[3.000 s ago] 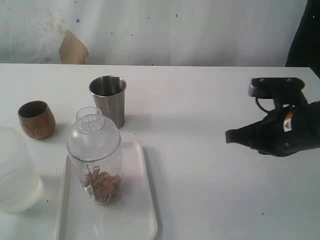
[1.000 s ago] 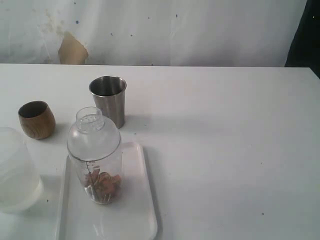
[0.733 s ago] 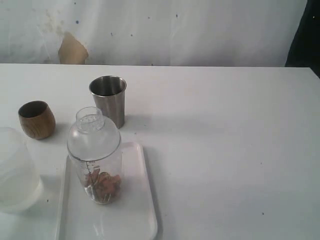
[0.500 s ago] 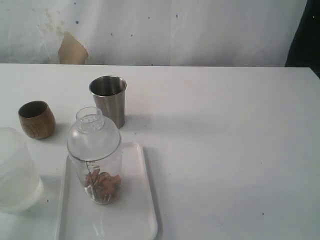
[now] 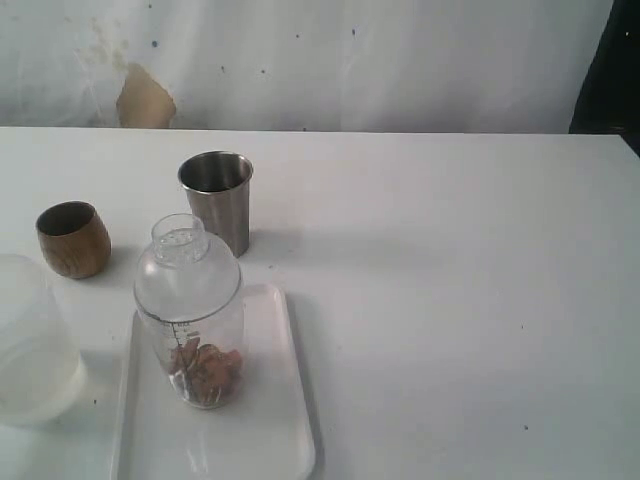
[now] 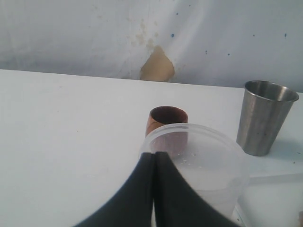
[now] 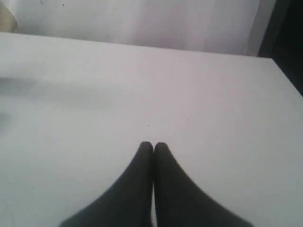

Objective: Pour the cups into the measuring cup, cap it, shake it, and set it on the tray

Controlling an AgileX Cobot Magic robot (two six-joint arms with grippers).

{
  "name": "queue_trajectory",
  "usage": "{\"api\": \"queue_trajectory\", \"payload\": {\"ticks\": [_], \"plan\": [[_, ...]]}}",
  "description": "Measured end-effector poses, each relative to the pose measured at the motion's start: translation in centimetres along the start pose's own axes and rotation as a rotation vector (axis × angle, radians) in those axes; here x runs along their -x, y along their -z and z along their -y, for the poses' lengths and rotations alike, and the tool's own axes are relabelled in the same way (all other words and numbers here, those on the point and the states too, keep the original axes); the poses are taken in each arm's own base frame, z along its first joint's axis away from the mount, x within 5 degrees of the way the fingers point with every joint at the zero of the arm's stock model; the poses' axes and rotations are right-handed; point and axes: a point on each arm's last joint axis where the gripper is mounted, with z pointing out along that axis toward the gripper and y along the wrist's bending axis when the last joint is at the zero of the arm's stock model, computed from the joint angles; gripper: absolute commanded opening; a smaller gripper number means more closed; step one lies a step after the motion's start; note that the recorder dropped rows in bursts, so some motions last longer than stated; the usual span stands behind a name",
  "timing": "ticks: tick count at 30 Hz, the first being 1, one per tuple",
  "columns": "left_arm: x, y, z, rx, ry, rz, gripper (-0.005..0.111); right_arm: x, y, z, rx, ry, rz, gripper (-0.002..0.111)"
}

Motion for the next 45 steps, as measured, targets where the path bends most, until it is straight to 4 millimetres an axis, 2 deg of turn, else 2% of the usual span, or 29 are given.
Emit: {"api": "queue_trajectory", "payload": {"ticks": [5, 45], "plan": [[0.00, 0.00, 0.00, 0.000, 0.000, 0.000, 0.000, -0.48, -0.01, 0.00, -0.001, -0.004, -0.048, 0.000], [0.00, 0.00, 0.00, 0.000, -0.002, 0.000, 0.000, -0.52, 0.00, -0.02, 0.003, -0.005, -0.053, 0.000]]}}
